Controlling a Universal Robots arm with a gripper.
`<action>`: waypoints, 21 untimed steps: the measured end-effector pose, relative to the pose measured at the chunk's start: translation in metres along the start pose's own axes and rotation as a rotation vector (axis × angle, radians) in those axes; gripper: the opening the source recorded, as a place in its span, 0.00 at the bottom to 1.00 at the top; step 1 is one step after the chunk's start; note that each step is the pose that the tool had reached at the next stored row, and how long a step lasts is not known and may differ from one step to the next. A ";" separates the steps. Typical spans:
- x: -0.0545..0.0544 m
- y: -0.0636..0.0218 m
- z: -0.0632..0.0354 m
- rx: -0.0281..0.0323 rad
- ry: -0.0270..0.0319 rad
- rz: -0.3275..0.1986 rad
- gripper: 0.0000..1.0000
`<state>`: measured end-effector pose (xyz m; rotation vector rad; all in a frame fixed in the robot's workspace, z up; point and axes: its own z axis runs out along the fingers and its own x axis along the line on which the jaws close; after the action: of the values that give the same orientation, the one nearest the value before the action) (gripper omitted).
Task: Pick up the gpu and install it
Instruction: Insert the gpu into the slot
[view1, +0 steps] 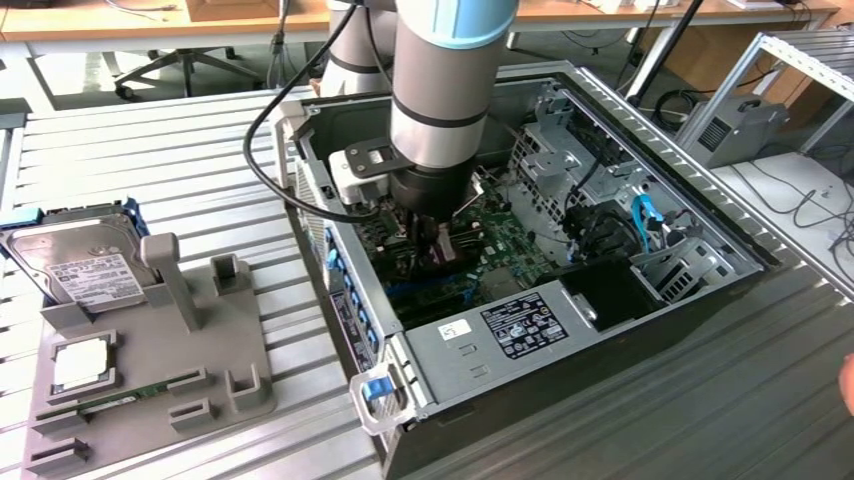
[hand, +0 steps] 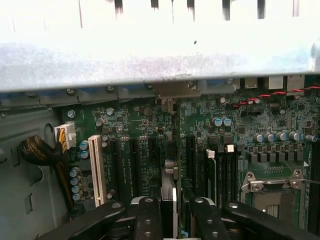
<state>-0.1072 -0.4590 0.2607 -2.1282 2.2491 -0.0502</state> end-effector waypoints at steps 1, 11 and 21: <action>0.000 0.0006 0.0000 0.0000 0.0001 0.000 0.27; 0.001 0.0011 0.0000 0.0003 0.0002 0.001 0.27; 0.000 0.0013 0.0022 0.0035 0.0018 -0.080 0.27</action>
<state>-0.1083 -0.4587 0.2584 -2.2159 2.1628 -0.0588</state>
